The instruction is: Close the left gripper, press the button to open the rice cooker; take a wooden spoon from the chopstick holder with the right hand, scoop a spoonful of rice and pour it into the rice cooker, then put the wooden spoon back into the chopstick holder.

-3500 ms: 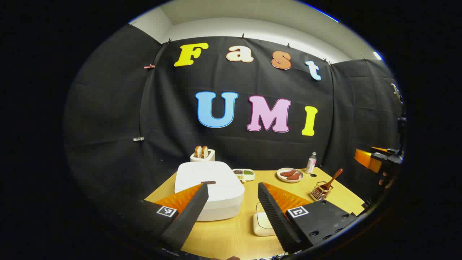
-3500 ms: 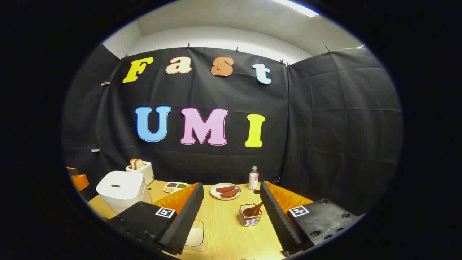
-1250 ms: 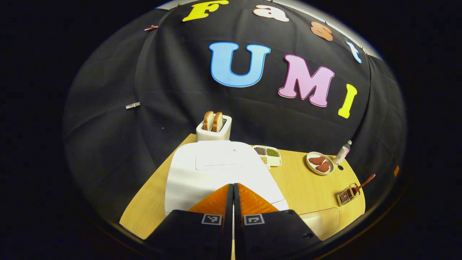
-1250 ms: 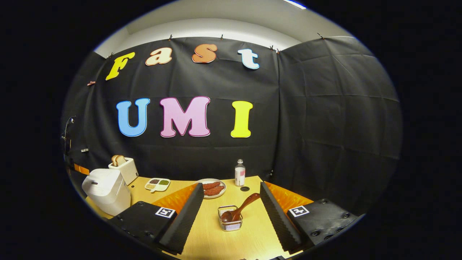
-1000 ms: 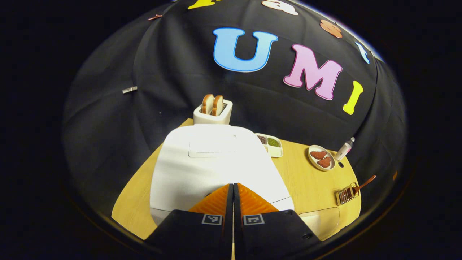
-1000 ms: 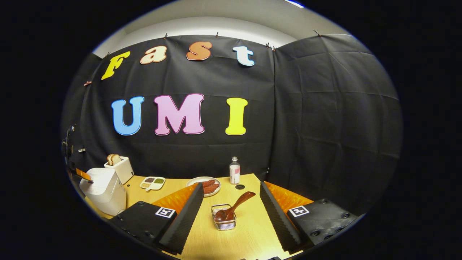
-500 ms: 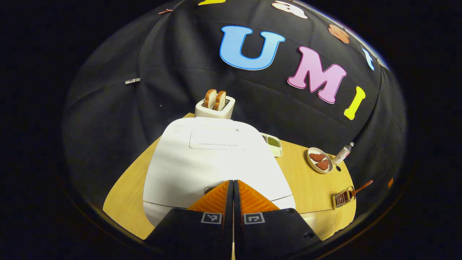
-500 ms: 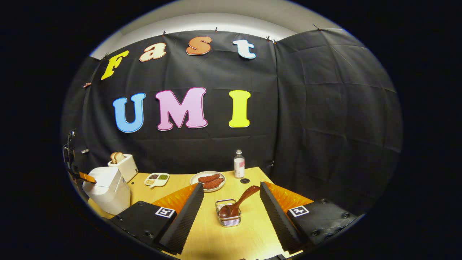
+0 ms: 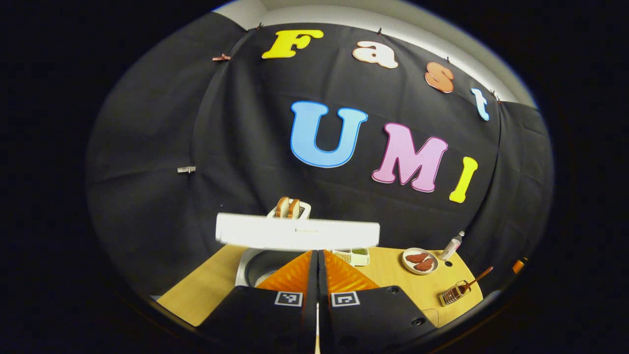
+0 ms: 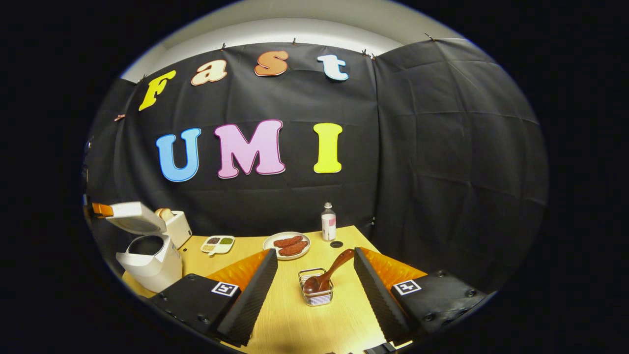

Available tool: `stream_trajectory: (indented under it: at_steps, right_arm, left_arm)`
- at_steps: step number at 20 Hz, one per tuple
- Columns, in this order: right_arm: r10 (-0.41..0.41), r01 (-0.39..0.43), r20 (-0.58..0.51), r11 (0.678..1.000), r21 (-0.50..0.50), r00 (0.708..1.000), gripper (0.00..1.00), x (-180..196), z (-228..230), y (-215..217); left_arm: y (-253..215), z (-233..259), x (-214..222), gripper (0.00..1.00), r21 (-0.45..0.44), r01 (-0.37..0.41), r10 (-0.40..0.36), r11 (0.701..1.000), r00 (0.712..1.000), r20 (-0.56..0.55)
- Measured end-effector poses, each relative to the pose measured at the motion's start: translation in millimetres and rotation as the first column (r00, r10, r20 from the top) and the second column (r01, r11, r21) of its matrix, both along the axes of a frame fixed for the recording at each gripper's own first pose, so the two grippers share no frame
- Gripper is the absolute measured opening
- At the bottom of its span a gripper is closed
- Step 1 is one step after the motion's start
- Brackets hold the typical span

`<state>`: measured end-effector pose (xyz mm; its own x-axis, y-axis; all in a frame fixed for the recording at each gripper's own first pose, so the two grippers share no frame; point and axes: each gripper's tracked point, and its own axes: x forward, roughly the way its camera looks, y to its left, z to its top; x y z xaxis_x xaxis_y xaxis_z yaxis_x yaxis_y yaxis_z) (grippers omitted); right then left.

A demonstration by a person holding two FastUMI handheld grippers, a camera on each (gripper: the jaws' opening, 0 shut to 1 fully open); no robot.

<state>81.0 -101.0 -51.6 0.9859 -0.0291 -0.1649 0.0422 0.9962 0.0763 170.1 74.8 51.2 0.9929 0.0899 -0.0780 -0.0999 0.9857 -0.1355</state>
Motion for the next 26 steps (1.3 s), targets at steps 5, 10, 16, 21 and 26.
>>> stream_trajectory:
  at_steps: [5,10,16,21,26]
  right_arm:
    - [-0.016,0.016,-0.013,0.999,0.028,1.000,0.98,-10.1,2.7,1.0]
    - [-0.032,0.041,-0.072,0.991,0.130,0.997,0.98,-8.1,-2.8,2.3]
    - [-0.076,0.088,-0.102,0.989,0.119,0.992,0.98,15.7,-17.8,-13.8]
    - [-0.056,0.080,-0.184,0.988,0.129,0.981,0.99,54.6,-59.1,-21.9]
    - [-0.020,0.061,-0.264,0.987,0.148,0.964,0.98,89.4,-99.7,-32.4]
  left_arm:
    - [-31.2,7.9,-53.0,0.08,0.084,0.082,-0.086,0.993,0.995,0.045]
    - [-47.5,-16.5,-93.0,0.10,0.091,0.127,-0.130,0.988,0.991,0.028]
    - [-77.3,-31.9,-119.5,0.34,0.052,0.188,-0.190,0.981,0.981,0.025]
    - [-89.7,-32.1,-110.2,0.65,0.048,0.132,-0.134,0.990,0.990,0.033]
    - [-116.1,-35.0,-98.8,0.96,0.069,0.101,-0.102,0.993,0.995,0.017]
